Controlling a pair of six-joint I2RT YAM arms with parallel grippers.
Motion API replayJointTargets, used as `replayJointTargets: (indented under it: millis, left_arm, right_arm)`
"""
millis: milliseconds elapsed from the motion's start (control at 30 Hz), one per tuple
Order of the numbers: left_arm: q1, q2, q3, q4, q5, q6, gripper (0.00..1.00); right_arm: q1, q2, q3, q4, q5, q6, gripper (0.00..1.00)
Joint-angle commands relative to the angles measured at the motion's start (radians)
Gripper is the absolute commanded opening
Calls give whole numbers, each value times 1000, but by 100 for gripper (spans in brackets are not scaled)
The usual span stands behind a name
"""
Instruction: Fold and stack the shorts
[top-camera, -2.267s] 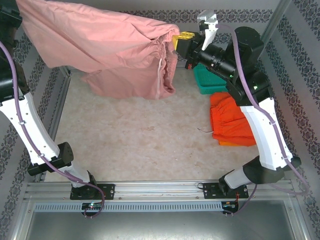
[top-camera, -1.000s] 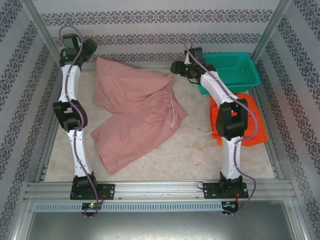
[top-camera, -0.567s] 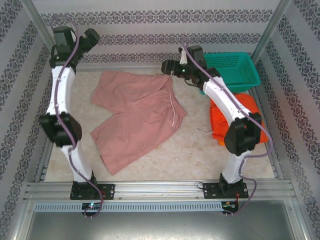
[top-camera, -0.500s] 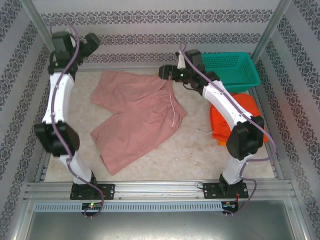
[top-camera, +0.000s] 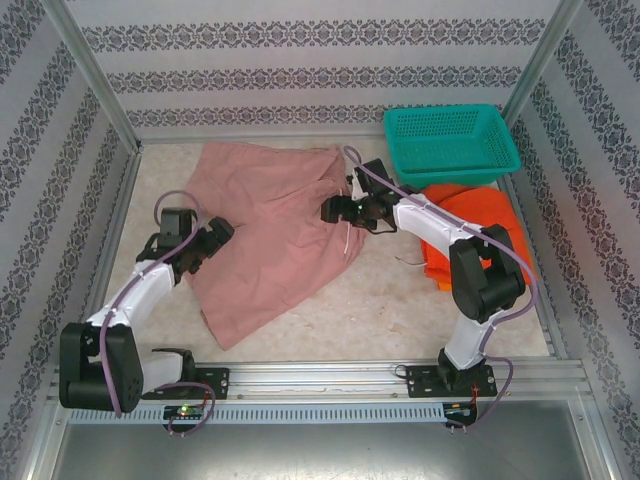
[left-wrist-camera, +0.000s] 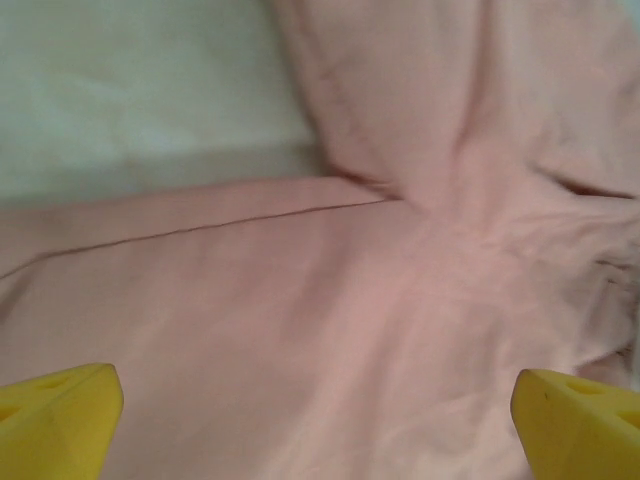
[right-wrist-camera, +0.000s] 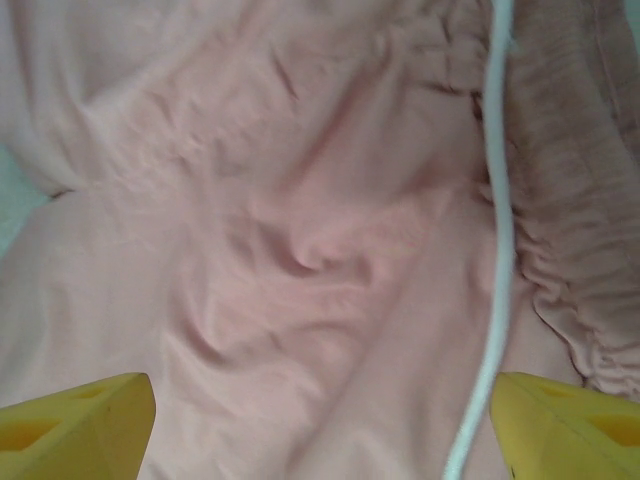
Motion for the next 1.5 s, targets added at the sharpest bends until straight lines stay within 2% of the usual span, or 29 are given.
replayJointTargets:
  millis: [0,233,433,733,867,967,1067,1267,1367,1467]
  left_arm:
    - [-6,-16,-55,85,-74,-20,100]
    - [1,145,-72,195,-91,11,100]
    - [74,292,-5,211,-86,63,100]
    - [159,508,254,196,-96,184,100]
    - [164,522,388,145,-57,211,100]
    - [158,423,399,118,4,190,100]
    - [137,281,335,95,47,137,100]
    - [-21,56,156,113,104,58,100]
    - [-84,-7,72,90,67,31,100]
    - [-101,-60,-45,123,30,-16,100]
  right_arm:
    - [-5,1,-63,34,-12,45,86]
    - [-12,1,-181,109,-49,105,81]
    - [-19,-12,-271,165,-79,152,78]
    - [45,-145,-411,283,-117,268,77]
    - [58,-275,-389,216,-55,239,78]
    - [51,-330,-302,130,24,182,81]
    - [27,-280,-149,83,33,133,86]
    - [-45,26,287,-4,1,70,86]
    - [-68,200,487,-18,-44,75,86]
    - [-84,370,677,-28,-62,77,85]
